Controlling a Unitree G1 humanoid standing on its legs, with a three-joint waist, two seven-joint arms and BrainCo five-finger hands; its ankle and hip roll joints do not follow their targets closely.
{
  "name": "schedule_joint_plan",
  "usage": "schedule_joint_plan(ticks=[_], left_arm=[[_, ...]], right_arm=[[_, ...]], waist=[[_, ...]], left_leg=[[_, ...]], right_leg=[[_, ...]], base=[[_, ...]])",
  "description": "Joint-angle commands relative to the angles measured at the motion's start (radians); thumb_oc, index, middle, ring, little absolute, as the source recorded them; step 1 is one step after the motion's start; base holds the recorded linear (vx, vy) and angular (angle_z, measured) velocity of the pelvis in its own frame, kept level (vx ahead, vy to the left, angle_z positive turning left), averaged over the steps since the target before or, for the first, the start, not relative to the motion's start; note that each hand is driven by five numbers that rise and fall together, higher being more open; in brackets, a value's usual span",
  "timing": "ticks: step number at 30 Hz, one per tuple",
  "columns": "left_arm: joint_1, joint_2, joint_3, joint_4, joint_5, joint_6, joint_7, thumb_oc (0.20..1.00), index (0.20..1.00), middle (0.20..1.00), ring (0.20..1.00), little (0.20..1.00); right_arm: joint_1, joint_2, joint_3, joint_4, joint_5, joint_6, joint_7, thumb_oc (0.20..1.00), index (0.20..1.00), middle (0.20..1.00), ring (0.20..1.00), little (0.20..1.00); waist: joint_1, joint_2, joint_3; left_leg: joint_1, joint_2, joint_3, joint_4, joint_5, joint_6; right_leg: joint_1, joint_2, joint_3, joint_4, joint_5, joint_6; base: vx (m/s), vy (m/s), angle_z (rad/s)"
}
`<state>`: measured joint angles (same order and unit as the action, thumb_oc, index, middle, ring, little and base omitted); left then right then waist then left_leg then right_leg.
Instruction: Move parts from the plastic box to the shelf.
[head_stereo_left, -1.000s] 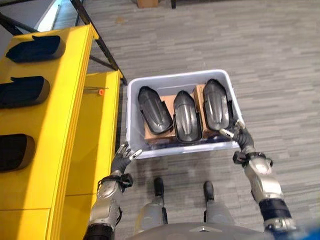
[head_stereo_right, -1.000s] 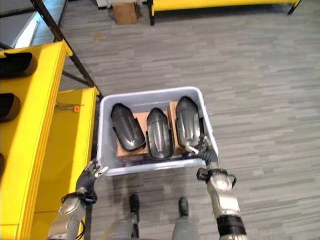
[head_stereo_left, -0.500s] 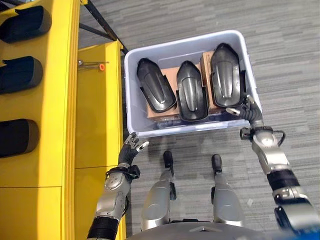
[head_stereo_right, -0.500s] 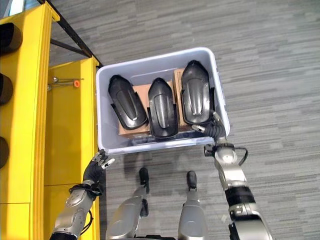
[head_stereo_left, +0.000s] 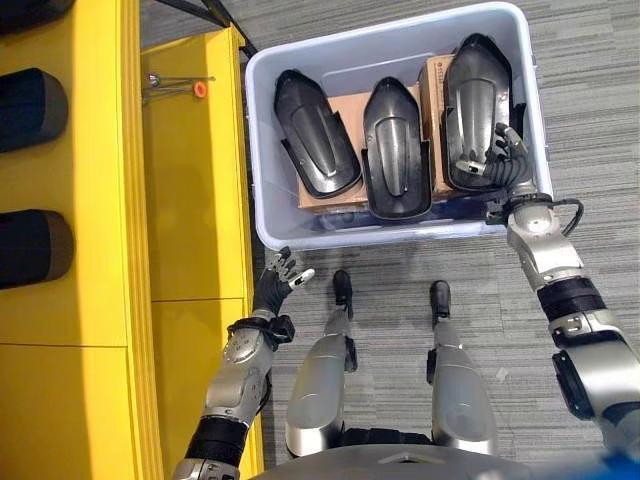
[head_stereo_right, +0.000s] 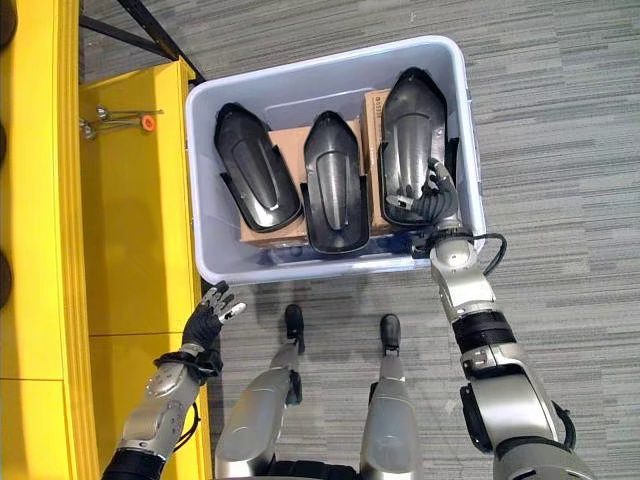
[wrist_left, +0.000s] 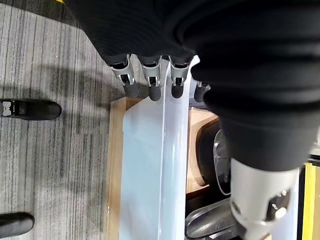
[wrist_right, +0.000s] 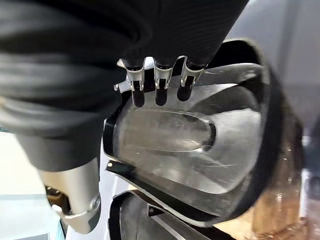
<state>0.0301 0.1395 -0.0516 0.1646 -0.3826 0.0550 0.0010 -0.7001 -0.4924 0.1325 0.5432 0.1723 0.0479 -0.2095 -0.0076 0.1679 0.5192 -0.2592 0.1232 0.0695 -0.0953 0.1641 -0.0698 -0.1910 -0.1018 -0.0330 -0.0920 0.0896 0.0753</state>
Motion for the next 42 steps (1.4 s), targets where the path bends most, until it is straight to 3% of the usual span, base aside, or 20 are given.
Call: schedule_joint_plan(ticks=[1,8,22,30,34,42], left_arm=[[0.013,0.022,-0.022,-0.097,-0.026,-0.025,0.003,1.000,1.000,1.000,1.000,1.000],[0.015,0.020,-0.033,-0.102,-0.030,-0.020,0.003,1.000,1.000,1.000,1.000,1.000],[-0.001,0.038,-0.045,-0.137,-0.019,-0.030,0.022,1.000,1.000,1.000,1.000,1.000],[-0.010,0.037,-0.026,-0.115,-0.019,-0.032,0.039,1.000,1.000,1.000,1.000,1.000],[-0.008,0.047,-0.009,-0.113,-0.018,-0.033,0.043,1.000,1.000,1.000,1.000,1.000],[-0.010,0.053,-0.001,-0.100,-0.018,-0.033,0.046,1.000,1.000,1.000,1.000,1.000]], right_arm=[[-0.141,-0.056,0.070,0.027,-0.016,-0.053,-0.042,1.000,1.000,1.000,1.000,1.000],[-0.224,-0.066,0.125,0.191,-0.015,-0.050,-0.053,1.000,1.000,1.000,1.000,1.000],[-0.198,-0.002,0.174,0.351,-0.017,-0.049,-0.007,1.000,1.000,1.000,1.000,1.000],[-0.049,0.074,0.185,0.199,-0.056,-0.040,0.052,1.000,1.000,1.000,1.000,1.000],[-0.024,0.050,0.256,0.174,-0.132,-0.040,0.092,1.000,1.000,1.000,1.000,1.000],[0.020,0.040,0.266,0.101,-0.146,-0.039,0.117,1.000,1.000,1.000,1.000,1.000]], waist=[[0.000,0.029,0.001],[0.022,0.036,0.001],[0.064,0.024,0.001],[0.067,-0.009,0.001],[0.071,-0.028,0.001],[0.068,-0.043,0.001]], left_leg=[[-0.034,0.083,-0.043,0.008,-0.049,-0.016],[-0.081,0.083,-0.048,0.008,-0.042,-0.018],[-0.143,0.080,-0.061,0.010,-0.040,-0.018],[-0.136,0.085,-0.064,0.008,-0.044,-0.018],[-0.121,0.089,-0.067,0.008,-0.048,-0.020],[-0.095,0.097,-0.070,0.008,-0.055,-0.022]], right_leg=[[-0.028,-0.042,-0.001,0.010,0.022,-0.048],[-0.081,-0.042,0.006,0.025,0.027,-0.047],[-0.141,-0.053,0.005,0.039,0.030,-0.045],[-0.135,-0.052,0.000,0.031,0.036,-0.046],[-0.117,-0.050,-0.006,0.023,0.036,-0.046],[-0.092,-0.045,-0.013,0.017,0.034,-0.048]], base=[[0.00,0.000,0.00],[0.01,0.001,0.04],[0.00,0.001,0.01],[0.00,0.003,0.01],[-0.01,-0.006,0.03],[0.00,-0.001,0.01]])
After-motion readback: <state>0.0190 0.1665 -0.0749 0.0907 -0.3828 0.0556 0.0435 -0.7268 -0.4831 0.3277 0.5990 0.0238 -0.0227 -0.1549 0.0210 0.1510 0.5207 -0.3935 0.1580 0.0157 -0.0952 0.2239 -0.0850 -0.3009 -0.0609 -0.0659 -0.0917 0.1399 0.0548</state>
